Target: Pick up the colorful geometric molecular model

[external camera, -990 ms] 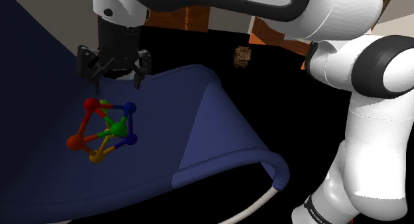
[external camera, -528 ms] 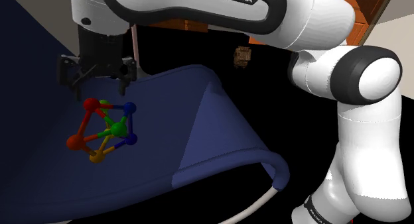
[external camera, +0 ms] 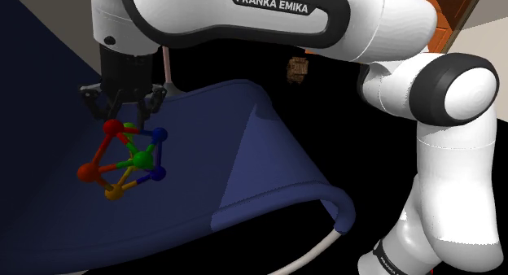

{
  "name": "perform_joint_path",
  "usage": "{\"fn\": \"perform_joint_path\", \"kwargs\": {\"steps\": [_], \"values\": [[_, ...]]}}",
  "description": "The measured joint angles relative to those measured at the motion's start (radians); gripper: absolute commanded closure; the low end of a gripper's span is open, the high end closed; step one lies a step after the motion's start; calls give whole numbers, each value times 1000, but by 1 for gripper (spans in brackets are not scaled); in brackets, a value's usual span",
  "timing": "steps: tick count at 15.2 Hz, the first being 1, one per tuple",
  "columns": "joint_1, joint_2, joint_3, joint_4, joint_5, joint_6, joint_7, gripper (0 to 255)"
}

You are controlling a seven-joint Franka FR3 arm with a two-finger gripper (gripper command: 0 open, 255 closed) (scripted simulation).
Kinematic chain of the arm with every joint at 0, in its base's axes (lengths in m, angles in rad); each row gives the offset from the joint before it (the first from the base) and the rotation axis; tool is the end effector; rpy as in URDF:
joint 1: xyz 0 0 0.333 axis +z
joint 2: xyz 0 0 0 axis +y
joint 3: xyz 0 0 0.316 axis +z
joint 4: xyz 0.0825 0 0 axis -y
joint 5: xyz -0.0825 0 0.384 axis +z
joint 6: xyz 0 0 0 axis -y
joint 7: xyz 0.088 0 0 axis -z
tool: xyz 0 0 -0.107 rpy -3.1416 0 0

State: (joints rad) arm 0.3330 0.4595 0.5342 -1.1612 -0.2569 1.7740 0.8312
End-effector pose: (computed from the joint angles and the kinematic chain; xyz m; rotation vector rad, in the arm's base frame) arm 0.5302 0.4511 0.5814 -2.9971 0.0141 -0.2464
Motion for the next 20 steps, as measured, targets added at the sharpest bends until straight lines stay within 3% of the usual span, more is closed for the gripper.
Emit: {"fn": "perform_joint_path", "kwargs": {"steps": [6,10,16,20], "values": [[1,3,-1,3,-2,-1,1,255],[19,21,-2,70,-9,-52,-1,255],[66,72,-8,241,-32,-169,-8,255],[132,156,-25,445,-67,-283,-23,255]]}}
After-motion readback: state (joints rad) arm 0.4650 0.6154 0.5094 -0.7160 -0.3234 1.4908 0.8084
